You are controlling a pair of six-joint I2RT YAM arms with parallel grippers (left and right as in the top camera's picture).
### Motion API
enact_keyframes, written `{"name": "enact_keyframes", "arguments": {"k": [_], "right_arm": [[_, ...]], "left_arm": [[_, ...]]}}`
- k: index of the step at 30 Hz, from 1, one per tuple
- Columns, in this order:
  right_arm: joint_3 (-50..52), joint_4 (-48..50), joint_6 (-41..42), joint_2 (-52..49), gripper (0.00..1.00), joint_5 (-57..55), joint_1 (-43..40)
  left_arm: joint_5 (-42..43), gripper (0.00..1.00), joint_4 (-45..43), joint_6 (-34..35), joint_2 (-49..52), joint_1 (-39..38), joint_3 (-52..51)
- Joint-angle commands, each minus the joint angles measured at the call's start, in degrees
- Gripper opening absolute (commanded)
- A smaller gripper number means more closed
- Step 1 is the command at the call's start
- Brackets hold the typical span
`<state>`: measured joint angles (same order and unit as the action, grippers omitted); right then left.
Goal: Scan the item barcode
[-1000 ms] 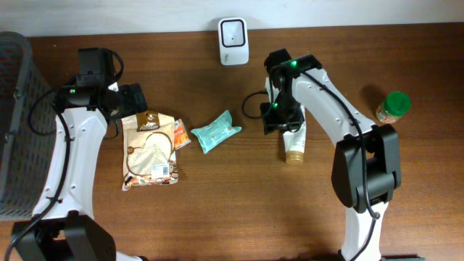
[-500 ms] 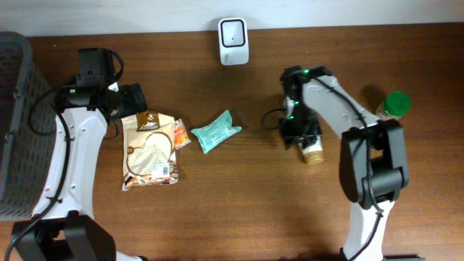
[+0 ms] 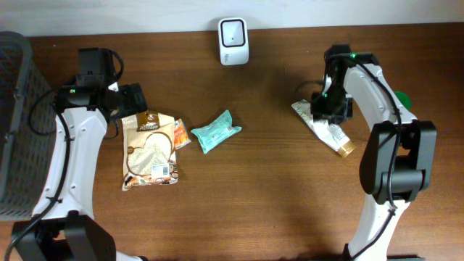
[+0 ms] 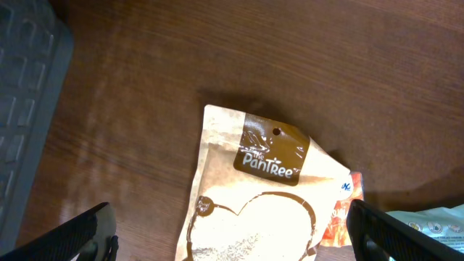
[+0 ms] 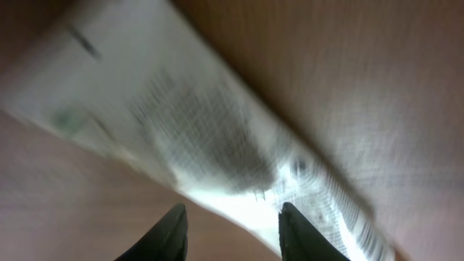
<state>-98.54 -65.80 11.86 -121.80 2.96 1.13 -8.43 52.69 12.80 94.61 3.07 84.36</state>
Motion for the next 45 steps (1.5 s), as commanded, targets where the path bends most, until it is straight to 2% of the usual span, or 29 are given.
{"name": "enact_keyframes", "arguments": {"k": [1,4,13,15,18,20,22,27,30,34,35,39,42,45], "right_arm": [[-0.9,4.68,8.85,1.25,0.27,-6.25,-0.83],[0.39,6.64,14.23,-0.52,0.27,-12.94,-0.72],[1.16,5.01,13.44,-3.67,0.28,-13.27,0.46],[1.16,4.02,10.12,-4.7,0.28,-9.49,1.64],[1.16,3.87,0.28,-6.34,0.28,1.57,5.03],[1.16,3.56,-5.77,-6.62,0.28,7.45,8.37],[1.14,2.78,-8.48,-6.6,0.28,10.67,12.7],[0.74,-0.04,-10.14,-5.99,0.28,12.07,21.03],[-1.07,-1.9,-8.13,-4.07,0.29,11.8,22.38],[-1.66,-3.52,0.94,3.39,0.29,7.41,17.75],[-1.66,-5.07,4.9,6.73,0.28,3.93,14.75],[-1.66,-11.69,11.37,12.39,0.29,-3.8,7.8],[-1.22,-19.15,11.5,12.98,0.37,-5.92,2.29],[2.47,-19.54,11.39,12.72,0.5,-8.74,0.17]], "left_arm": [[-0.44,0.99,-0.13,-1.11,-0.22,0.09,0.83],[-0.44,0.99,-0.13,-1.11,-0.22,0.09,0.83],[-0.44,0.99,-0.11,-1.11,-0.22,0.09,0.83],[-0.44,0.99,-0.11,-1.11,-0.22,0.09,0.83],[-0.44,0.99,-0.13,-1.11,-0.22,0.09,0.83],[-0.44,0.99,-0.13,-1.11,-0.22,0.09,0.83],[-0.44,0.99,-0.13,-1.11,-0.22,0.09,0.83],[-0.44,0.99,-0.13,-1.11,-0.22,0.09,0.83],[-0.44,0.99,-0.13,-1.11,-0.22,0.09,0.83],[-0.44,0.99,-0.13,-1.11,-0.22,0.09,0.83],[-0.44,0.99,-0.13,-1.11,-0.22,0.09,0.83],[-0.44,0.99,-0.13,-1.11,-0.22,0.09,0.83],[-0.44,0.99,-0.13,-1.11,-0.22,0.09,0.83],[-0.44,0.99,-0.11,-1.11,-0.22,0.09,0.83]]}}
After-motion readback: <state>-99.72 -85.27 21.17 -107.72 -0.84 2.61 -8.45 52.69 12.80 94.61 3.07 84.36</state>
